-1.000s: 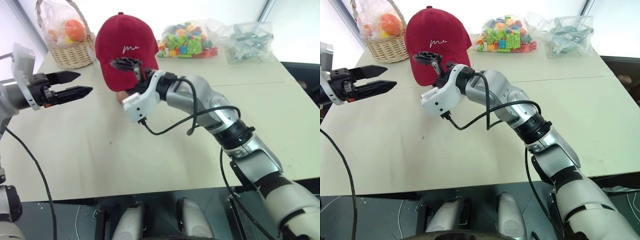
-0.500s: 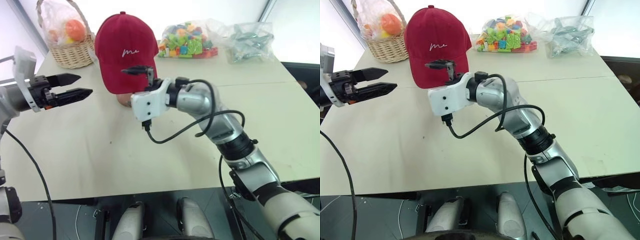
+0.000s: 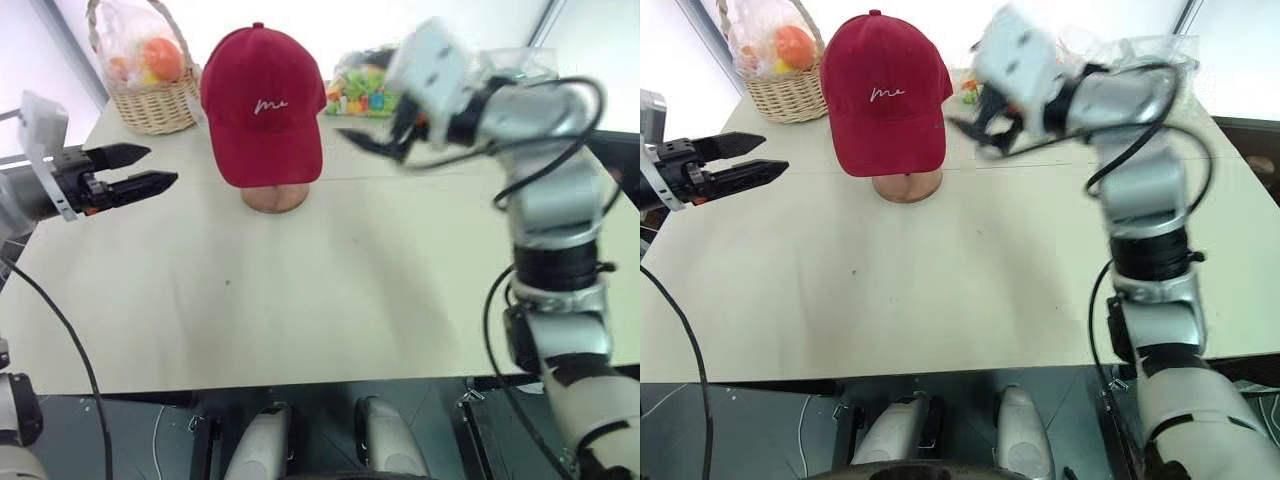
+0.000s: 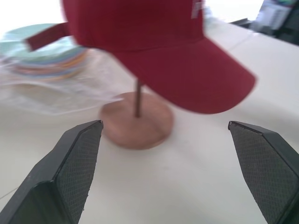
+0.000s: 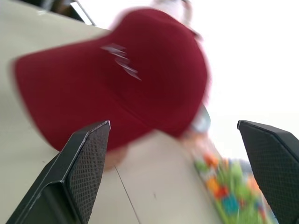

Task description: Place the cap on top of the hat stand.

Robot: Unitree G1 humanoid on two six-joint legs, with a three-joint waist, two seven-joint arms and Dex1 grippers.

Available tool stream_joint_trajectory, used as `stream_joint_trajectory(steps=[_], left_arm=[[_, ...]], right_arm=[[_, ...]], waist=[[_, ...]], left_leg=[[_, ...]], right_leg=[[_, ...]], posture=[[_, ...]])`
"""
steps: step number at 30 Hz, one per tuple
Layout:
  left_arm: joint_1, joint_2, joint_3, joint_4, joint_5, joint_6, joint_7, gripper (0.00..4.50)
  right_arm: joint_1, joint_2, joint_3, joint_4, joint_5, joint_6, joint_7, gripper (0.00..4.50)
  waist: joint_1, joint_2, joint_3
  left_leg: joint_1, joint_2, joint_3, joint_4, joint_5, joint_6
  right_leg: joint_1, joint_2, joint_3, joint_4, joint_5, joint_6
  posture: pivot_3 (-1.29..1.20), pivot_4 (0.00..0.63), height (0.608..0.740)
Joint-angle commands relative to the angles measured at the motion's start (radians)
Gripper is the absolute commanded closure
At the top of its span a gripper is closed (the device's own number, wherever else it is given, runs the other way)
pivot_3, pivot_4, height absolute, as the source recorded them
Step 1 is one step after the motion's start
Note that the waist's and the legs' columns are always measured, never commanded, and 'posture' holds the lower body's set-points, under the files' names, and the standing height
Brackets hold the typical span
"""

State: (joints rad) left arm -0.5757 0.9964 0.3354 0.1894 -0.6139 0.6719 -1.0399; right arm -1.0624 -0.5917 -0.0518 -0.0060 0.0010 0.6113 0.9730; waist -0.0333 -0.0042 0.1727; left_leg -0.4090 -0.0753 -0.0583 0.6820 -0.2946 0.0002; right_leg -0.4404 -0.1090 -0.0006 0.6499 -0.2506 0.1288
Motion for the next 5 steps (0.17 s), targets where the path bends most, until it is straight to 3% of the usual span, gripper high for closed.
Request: stream_joint_trajectory(steps=[1, 5], left_arm=[[0.044, -0.023, 0.062, -0.001, 0.032, -0.043, 0.083, 0.0], [0.117, -0.055, 0.09, -0.017, 0.049, -0.066, 0.142, 0.0]], right_arm=[[0.01, -0.1, -0.118, 0.104, 0.121, 0.03, 0.065, 0.04], [0.08, -0.201, -0.145, 0.208, 0.162, -0.038, 0.107, 0.04]], waist=[[0.002, 0.0, 0.0], [0.003, 0.0, 0.0]], left_leg=[[0.0, 0.0, 0.0, 0.0, 0.0, 0.0], [0.0, -0.001, 0.001, -0.001, 0.0, 0.0]], right_leg=[[0.0, 0.0, 0.0, 0.0, 0.0, 0.0], [0.0, -0.002, 0.0, 0.0, 0.0, 0.0]], posture=[[0.0, 0.15, 0.74], [0.0, 0.15, 0.74]])
